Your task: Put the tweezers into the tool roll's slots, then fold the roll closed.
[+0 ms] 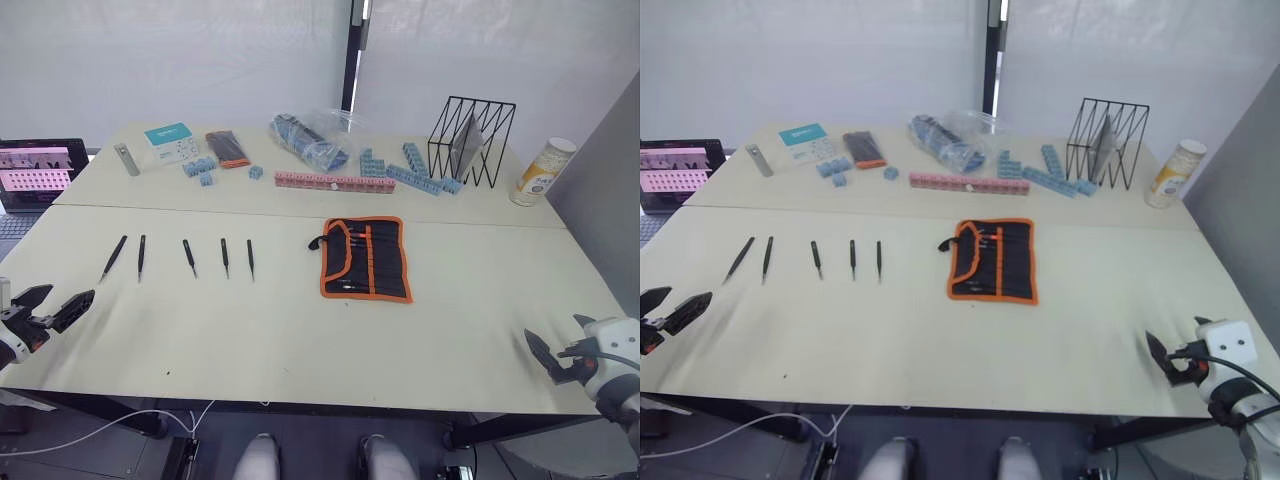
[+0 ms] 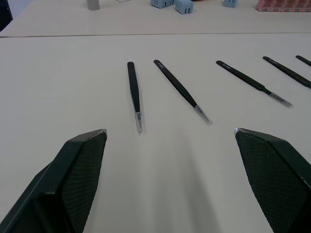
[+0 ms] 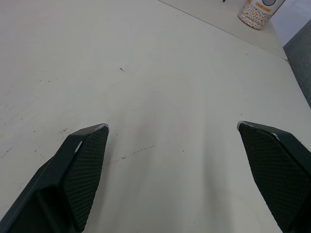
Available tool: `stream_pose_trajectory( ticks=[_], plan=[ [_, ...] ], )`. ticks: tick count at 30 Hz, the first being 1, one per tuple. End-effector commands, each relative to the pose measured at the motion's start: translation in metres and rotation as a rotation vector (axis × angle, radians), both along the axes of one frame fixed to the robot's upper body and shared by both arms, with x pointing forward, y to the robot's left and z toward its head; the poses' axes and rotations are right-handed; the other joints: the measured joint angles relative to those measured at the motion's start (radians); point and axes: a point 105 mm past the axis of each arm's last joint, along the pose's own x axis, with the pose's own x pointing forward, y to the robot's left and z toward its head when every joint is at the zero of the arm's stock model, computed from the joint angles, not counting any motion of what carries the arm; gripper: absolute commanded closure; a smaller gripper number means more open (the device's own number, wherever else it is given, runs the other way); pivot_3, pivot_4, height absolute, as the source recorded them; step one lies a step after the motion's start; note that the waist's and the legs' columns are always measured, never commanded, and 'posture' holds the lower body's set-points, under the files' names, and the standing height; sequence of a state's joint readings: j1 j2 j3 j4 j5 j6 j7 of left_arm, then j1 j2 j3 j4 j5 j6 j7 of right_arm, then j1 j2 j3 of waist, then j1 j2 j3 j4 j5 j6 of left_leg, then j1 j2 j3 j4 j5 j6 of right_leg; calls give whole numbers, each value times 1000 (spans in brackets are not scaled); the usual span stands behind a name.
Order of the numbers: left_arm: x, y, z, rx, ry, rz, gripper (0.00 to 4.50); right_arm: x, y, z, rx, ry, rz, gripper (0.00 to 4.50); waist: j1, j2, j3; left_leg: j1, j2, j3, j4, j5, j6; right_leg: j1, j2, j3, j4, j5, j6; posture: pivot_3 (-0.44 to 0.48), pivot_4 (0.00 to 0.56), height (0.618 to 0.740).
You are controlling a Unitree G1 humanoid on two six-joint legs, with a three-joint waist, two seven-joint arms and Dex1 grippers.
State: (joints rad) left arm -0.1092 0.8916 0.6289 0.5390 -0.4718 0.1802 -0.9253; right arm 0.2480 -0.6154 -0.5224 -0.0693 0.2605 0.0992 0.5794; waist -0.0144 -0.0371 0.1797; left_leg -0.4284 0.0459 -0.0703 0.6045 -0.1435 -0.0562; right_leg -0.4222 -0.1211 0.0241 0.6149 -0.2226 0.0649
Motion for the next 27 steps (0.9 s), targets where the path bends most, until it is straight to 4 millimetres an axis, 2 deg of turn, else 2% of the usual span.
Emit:
stream_pose_trajectory(
  ticks=[1, 3, 5, 8, 12, 15, 20, 25, 27],
  plan=[
    [0, 2, 14, 37, -31, -5, 19, 3, 8, 12, 32, -48, 13, 0, 0, 0, 0, 0, 0, 0, 0, 0, 0, 0, 0, 0, 0, 0, 0, 0, 150, 721],
    [2, -9, 11, 24, -36, -43, 19, 8, 26, 20, 86, -81, 33, 0, -1, 0, 0, 0, 0, 0, 0, 0, 0, 0, 0, 0, 0, 0, 0, 0, 150, 721],
    [5, -30, 9, 11, -43, -111, 19, 13, 43, 25, 140, -104, 51, 0, -3, 1, 0, 0, 1, 0, 0, 0, 0, 0, 1, 0, 1, 0, 0, 0, 150, 721],
    [8, -73, 5, -20, -55, -233, 19, 24, 77, 30, 223, -123, 95, 0, 0, 1, 0, 1, 2, 1, 0, 0, 0, 0, 1, 0, 0, 1, -1, 0, 150, 721],
    [5, -134, -3, -96, -45, -406, 19, 43, 140, 33, 353, -111, 175, 0, -2, 1, -1, 0, 5, 1, 1, 0, 0, 0, 4, 0, 0, 2, -3, 0, 150, 721],
    [0, -167, -10, -122, -15, -512, 19, 55, 178, 32, 404, -77, 225, 0, 0, 1, -1, 0, 6, 1, 1, 0, 0, -1, 7, 1, 1, 3, -4, 0, 150, 721],
    [-4, -199, -9, -139, -10, -610, 19, 76, 224, 32, 505, -32, 259, 0, -1, 1, 0, 1, 7, 1, 1, 1, 2, -1, 8, 2, 2, 3, -4, 0, 150, 721],
    [-3, -213, -9, -88, -13, -660, 19, 85, 270, 35, 549, 16, 357, 0, -1, 1, 0, 0, 7, 1, 1, 5, 8, -2, 9, 3, 2, 3, -4, 0, 150, 721],
    [-4, -217, -11, -54, -14, -682, 19, 89, 280, 32, 538, 38, 365, 0, -2, 2, 0, 1, 7, 1, 1, 5, 8, -2, 9, 3, 2, 3, -4, 0, 150, 721]
  ],
)
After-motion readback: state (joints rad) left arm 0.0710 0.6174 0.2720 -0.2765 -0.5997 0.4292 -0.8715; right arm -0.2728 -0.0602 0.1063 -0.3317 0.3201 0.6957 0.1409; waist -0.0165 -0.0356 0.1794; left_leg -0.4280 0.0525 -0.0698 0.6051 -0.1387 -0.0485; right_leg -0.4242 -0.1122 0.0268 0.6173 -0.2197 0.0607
